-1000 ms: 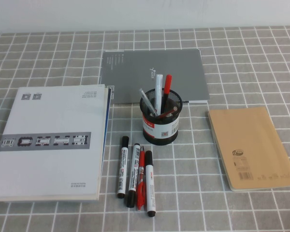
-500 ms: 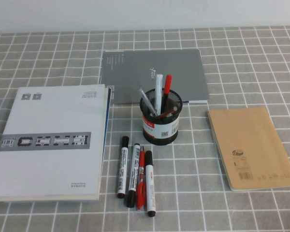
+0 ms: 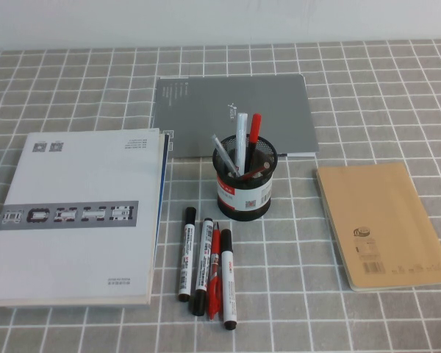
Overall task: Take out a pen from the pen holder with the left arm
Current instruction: 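Take a marker out of the pen holder and lay it on the table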
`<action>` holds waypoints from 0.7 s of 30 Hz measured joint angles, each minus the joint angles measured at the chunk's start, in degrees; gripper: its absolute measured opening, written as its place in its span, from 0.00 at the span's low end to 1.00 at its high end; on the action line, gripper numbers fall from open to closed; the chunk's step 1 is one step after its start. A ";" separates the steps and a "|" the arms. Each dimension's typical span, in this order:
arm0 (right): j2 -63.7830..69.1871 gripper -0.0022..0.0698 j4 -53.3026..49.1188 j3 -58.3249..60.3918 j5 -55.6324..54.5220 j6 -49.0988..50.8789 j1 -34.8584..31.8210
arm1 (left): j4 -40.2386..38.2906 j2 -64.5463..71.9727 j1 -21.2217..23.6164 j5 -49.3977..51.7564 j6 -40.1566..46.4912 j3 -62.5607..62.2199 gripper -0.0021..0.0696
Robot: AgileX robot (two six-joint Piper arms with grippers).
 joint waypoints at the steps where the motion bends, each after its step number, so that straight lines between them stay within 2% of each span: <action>1: 0.00 0.01 0.00 0.00 0.00 0.00 0.00 | -0.73 0.00 0.00 -1.06 0.01 0.00 0.02; 6: 0.00 0.01 0.00 0.00 0.00 0.00 0.00 | -1.92 0.00 0.00 -4.63 0.09 0.00 0.02; 9: 0.00 0.01 0.00 0.00 0.00 0.00 0.00 | -1.11 0.00 0.00 -2.45 3.32 0.00 0.02; 14: 0.00 0.01 0.00 0.00 0.00 0.00 0.00 | 0.78 1.49 0.00 6.78 18.30 -5.80 0.02; 21: 0.00 0.01 0.00 0.00 0.00 0.00 0.00 | 1.19 15.35 0.00 11.36 33.41 -16.83 0.02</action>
